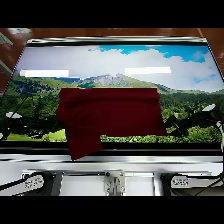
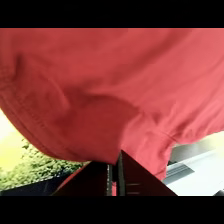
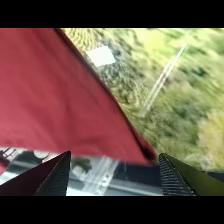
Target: Fold the shirts.
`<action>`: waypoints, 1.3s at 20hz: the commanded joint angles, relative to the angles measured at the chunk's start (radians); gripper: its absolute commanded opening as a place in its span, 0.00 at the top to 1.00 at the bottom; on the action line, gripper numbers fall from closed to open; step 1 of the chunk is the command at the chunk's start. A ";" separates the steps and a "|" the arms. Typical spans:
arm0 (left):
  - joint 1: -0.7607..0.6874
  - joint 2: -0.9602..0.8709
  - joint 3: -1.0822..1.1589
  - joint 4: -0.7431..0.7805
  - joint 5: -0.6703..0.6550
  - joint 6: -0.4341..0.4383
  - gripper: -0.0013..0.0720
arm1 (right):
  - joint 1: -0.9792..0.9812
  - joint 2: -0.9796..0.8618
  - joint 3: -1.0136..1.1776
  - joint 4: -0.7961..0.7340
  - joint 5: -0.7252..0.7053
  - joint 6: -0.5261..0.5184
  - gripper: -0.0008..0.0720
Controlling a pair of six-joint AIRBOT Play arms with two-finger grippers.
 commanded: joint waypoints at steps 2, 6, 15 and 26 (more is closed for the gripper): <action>0.000 0.053 0.030 -0.002 -0.034 0.006 0.93 | 0.104 -0.064 -0.007 0.013 -0.109 0.031 0.25; 0.000 0.079 0.170 -0.001 -0.083 0.003 0.93 | 0.137 -0.018 0.046 0.126 -0.068 -0.091 0.89; -0.001 0.351 1.231 -0.004 0.008 -0.063 0.93 | 0.137 0.536 0.892 0.124 -0.252 -0.202 0.90; -0.002 0.639 1.470 0.248 -0.126 -0.267 0.93 | 0.137 0.946 1.062 -0.317 -0.025 -0.038 0.89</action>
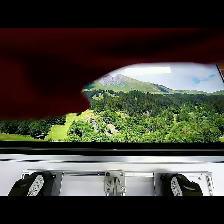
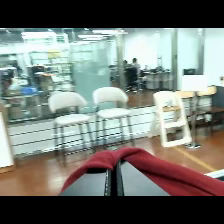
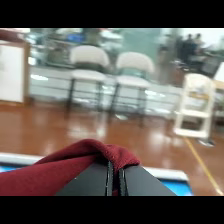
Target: Fold the shirts.
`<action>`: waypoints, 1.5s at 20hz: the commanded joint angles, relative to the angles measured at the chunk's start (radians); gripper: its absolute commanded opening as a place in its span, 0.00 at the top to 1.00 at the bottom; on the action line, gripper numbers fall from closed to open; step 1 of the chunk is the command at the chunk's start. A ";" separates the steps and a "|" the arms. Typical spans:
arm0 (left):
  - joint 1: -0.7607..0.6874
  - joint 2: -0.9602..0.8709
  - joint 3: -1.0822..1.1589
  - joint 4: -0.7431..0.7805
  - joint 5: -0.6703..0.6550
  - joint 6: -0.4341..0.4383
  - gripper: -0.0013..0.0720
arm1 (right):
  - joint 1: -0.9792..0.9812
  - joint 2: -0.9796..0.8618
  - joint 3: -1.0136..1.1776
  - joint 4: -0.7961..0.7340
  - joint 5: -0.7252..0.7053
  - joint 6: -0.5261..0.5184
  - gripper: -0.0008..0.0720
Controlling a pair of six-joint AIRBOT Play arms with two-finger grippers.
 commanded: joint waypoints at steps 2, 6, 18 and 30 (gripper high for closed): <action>0.000 0.047 -0.003 0.080 -0.212 -0.032 0.93 | 0.001 0.057 0.014 -0.128 0.232 0.017 0.89; 0.000 0.046 -0.185 0.092 -0.346 -0.020 0.93 | 0.001 -0.043 0.003 -0.162 0.532 0.042 0.89; -0.205 -0.496 -0.902 0.094 0.151 0.102 0.93 | 0.064 -0.547 -0.784 -0.166 -0.140 0.117 0.90; -0.322 -1.023 -0.676 0.004 0.650 0.108 0.93 | 0.246 -1.071 -0.581 -0.114 -0.839 0.238 0.90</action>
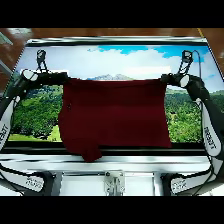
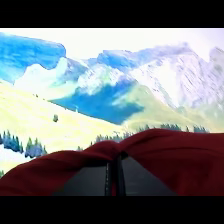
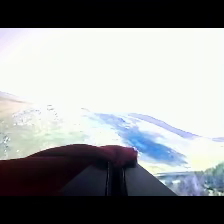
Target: Fold the shirts.
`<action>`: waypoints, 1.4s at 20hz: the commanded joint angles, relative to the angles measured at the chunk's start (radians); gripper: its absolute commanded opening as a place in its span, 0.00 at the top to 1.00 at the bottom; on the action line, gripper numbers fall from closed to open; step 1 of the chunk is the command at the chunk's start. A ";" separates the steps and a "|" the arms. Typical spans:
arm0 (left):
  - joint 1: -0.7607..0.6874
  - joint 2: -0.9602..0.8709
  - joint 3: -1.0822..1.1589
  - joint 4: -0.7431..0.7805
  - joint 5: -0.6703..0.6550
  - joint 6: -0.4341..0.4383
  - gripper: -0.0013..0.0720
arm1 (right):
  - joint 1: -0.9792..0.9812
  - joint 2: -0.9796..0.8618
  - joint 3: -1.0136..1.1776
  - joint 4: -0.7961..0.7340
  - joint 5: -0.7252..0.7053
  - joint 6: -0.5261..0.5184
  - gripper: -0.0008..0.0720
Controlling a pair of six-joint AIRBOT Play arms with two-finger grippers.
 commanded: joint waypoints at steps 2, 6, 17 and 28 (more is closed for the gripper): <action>-0.002 -0.082 0.013 -0.014 0.089 0.002 0.93 | -0.003 -0.088 0.019 0.018 -0.065 0.039 0.89; 0.039 -0.069 0.030 -0.013 -0.108 0.009 0.93 | -0.025 -0.053 0.019 0.015 0.065 0.039 0.89; 0.047 -0.071 0.066 0.293 -0.752 -0.169 0.93 | -0.066 -0.034 0.019 -0.045 0.687 0.037 0.89; 0.048 -0.113 0.074 0.293 -0.802 -0.254 0.46 | -0.068 -0.051 0.018 0.003 0.700 0.026 0.26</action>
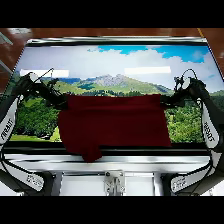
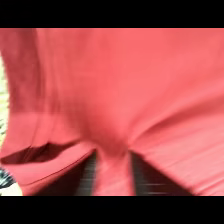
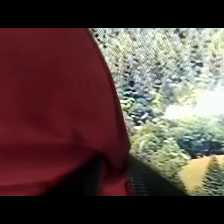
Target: Fold the shirts.
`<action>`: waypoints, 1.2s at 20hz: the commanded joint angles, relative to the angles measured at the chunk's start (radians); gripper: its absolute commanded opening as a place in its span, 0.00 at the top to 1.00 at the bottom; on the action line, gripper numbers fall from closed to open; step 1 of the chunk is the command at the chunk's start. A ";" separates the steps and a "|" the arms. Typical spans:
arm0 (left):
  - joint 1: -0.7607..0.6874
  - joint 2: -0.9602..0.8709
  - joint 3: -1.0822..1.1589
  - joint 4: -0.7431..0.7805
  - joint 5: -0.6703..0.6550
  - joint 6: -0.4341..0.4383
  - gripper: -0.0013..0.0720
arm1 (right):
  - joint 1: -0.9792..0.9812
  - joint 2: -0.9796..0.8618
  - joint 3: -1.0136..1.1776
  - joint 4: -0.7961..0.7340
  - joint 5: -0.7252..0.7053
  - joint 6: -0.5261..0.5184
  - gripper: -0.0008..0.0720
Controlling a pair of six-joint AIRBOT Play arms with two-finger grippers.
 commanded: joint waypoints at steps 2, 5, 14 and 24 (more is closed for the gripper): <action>0.026 0.028 0.016 -0.002 -0.116 -0.018 0.29 | -0.012 0.078 0.000 -0.007 0.084 -0.073 0.23; 0.096 0.122 -0.002 -0.002 -0.233 -0.013 0.30 | -0.087 0.189 0.000 -0.111 0.262 -0.122 0.23; 0.373 0.681 -0.915 -0.186 -0.084 0.221 0.30 | -0.501 0.343 -0.063 0.078 0.359 -0.156 0.23; 0.202 0.603 -1.054 -0.280 0.134 0.241 0.32 | -0.502 0.343 -0.069 0.053 0.336 -0.161 0.23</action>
